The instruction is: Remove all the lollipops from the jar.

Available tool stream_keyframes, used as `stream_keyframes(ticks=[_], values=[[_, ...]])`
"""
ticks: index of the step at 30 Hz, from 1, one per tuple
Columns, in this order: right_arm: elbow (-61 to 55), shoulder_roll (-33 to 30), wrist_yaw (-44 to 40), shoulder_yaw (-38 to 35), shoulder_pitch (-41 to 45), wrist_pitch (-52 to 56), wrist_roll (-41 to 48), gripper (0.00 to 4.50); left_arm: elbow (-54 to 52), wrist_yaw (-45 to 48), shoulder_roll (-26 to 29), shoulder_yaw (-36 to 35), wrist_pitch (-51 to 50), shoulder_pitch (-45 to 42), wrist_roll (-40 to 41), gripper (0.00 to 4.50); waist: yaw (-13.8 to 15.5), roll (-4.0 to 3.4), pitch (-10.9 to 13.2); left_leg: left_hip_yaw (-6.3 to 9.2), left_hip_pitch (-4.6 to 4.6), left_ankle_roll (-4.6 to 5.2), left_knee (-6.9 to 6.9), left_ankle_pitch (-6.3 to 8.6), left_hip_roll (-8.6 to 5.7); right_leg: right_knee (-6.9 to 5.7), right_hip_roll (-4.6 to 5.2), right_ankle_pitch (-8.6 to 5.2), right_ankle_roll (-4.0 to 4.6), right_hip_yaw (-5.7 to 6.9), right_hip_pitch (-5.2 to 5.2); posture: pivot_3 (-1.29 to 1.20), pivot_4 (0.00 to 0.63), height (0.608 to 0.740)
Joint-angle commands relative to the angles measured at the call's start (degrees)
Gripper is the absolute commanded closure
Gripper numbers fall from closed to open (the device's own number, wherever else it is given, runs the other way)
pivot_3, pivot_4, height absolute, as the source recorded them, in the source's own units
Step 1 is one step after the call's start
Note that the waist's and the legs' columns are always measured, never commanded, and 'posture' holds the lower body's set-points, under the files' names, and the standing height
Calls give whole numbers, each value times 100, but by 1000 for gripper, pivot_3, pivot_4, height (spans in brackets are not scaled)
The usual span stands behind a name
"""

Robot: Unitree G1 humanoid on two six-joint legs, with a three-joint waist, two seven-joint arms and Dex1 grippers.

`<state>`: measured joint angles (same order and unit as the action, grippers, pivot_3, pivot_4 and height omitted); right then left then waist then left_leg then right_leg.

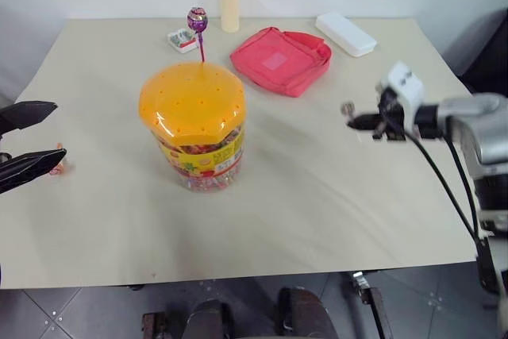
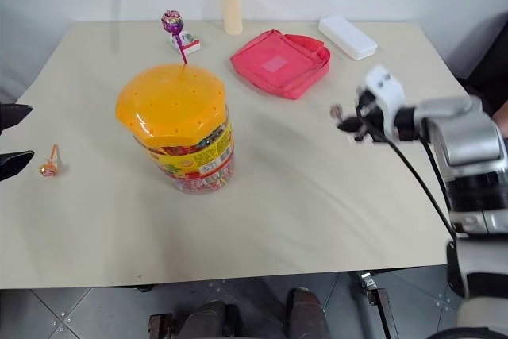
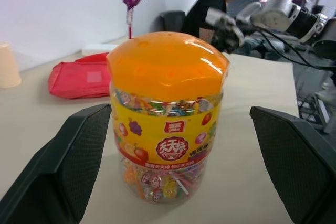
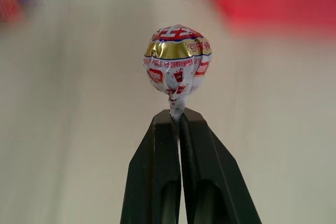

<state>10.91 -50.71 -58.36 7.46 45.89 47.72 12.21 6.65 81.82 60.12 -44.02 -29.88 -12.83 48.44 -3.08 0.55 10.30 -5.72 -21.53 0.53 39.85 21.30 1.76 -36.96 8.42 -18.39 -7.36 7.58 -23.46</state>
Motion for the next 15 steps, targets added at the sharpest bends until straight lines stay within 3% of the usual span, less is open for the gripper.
stream_keyframes(ticks=[1, 6, 9, 15], values=[[-342, -60, 248, -77, -112, 361, -64, 4475, 94, 74, 141, 44, 71, -149, 32, 0, -12, -2, 1, -4, 0, 0, 1, 0, 1, 1, 0, 0, 0, 0, 0, 0, 150, 740], [12, 57, 890, -62, -342, 655, -359, 4475, 107, 37, 65, 295, 89, -350, 23, 0, -1, -3, 2, -20, 0, -1, 8, 0, 3, 2, 0, 0, 0, -1, 0, 0, 150, 740], [-116, -4, 882, -191, -496, 687, -247, 3847, 134, 30, 68, 350, 95, -400, 22, 0, 30, -3, 2, -25, -1, -1, 6, 0, 2, 2, 0, 0, 0, 1, 0, 0, 150, 740], [-864, -248, 546, -498, -750, 750, 160, 1867, 163, 38, 93, 367, 82, -418, 20, 0, 45, -3, 2, -29, -2, -1, 8, 0, 2, 3, 0, 0, 0, -1, -1, 0, 150, 740]])
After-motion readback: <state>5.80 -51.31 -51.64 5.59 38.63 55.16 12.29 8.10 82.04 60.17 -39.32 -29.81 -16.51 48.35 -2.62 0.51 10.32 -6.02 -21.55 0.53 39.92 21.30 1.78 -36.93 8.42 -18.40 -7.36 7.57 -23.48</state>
